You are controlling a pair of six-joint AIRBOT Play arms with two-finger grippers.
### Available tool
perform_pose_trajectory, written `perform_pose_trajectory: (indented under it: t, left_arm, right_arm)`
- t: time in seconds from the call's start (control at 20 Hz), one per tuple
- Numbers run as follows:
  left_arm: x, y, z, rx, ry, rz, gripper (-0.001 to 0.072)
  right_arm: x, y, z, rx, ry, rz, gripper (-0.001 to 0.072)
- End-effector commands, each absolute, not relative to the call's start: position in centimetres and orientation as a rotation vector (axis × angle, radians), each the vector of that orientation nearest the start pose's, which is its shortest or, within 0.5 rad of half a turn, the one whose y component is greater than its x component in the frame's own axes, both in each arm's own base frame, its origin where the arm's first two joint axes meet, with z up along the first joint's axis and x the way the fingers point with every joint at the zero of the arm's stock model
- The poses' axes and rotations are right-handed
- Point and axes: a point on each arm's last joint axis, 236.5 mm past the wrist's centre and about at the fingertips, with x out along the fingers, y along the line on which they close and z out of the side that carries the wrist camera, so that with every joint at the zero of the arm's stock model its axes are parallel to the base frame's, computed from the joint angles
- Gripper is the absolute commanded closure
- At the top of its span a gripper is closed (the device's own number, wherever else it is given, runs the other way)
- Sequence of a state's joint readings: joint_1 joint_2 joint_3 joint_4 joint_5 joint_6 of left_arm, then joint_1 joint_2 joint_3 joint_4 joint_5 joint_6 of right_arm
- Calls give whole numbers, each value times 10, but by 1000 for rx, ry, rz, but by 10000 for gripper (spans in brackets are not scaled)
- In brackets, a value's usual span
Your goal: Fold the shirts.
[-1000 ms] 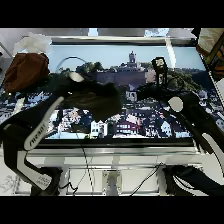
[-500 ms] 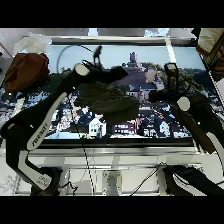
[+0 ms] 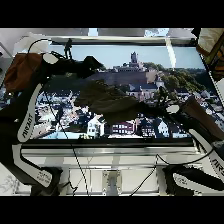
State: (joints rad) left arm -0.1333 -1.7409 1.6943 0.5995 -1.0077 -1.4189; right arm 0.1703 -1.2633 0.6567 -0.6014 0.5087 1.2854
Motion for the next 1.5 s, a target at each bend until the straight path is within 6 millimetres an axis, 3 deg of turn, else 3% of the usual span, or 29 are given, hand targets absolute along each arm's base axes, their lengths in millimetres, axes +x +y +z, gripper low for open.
perform_pose_trajectory:
  t: [0.0,0.35,0.6,0.75,0.95,1.15,1.45]
  left_arm:
    - [519,-219,86,-659,1028,-642,13]
    - [504,-195,51,-466,1128,-577,13]
    - [502,-175,34,-362,1161,-516,13]
    - [503,-158,23,-318,1184,-440,13]
    - [504,-147,17,-292,1198,-388,13]
    - [508,-139,14,-255,1186,-360,13]
    - [512,-128,6,-213,1185,-328,13]
  right_arm:
    - [368,181,-86,723,1087,238,217]
    - [370,168,-93,655,1081,223,217]
    - [383,131,-80,686,1095,211,217]
    - [376,111,-86,710,1146,182,217]
    - [357,125,-112,721,1242,178,217]
    - [355,144,-125,771,1271,177,217]
    - [380,162,-103,886,1153,241,220]
